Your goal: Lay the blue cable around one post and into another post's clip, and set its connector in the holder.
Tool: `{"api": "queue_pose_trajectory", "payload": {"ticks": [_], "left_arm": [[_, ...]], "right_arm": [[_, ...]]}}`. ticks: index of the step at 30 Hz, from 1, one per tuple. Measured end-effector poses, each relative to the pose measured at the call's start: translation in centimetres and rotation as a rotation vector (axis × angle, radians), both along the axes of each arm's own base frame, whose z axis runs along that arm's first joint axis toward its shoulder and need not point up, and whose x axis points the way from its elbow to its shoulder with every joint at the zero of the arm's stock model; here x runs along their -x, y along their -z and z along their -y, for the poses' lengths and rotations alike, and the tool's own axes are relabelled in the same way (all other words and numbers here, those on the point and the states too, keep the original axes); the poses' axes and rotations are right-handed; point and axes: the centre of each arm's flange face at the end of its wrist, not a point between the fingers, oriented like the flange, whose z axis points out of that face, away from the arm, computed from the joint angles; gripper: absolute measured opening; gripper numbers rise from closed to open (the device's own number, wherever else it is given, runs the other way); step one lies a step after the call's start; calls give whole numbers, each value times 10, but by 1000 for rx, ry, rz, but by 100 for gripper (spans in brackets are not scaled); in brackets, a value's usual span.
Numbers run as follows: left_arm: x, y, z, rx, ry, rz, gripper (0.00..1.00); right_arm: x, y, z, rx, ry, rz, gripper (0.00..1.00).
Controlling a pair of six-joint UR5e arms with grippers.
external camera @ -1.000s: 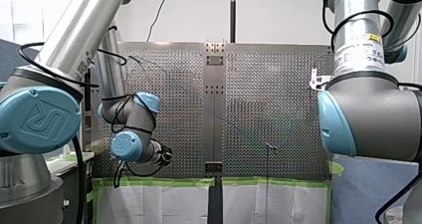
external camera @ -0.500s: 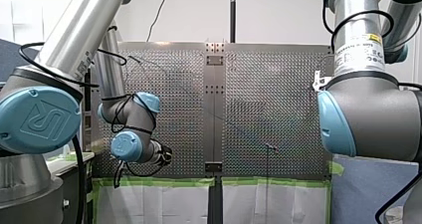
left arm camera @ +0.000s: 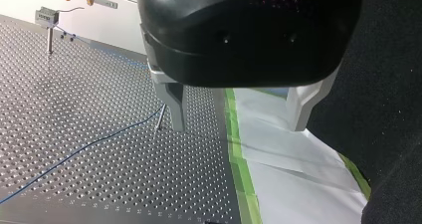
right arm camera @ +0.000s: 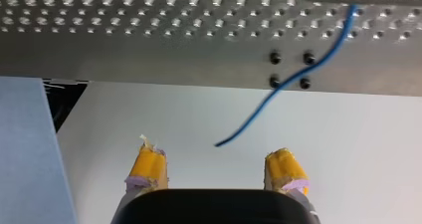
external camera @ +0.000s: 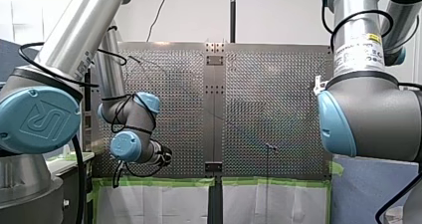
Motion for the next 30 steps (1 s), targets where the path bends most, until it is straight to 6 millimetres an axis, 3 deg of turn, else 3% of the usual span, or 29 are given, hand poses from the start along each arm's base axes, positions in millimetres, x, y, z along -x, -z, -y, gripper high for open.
{"api": "queue_pose_trajectory", "payload": {"ticks": [10, 20, 30], "left_arm": [[1, 0, 1, 0, 5, 0, 100], [2, 0, 2, 1, 10, 1, 100], [2, 0, 2, -17, 16, 4, 100]], "right_arm": [[-25, 16, -19, 13, -47, 3, 98], [-76, 41, -47, 12, -72, -4, 98], [-125, 15, -71, 35, -131, -9, 98]]}}
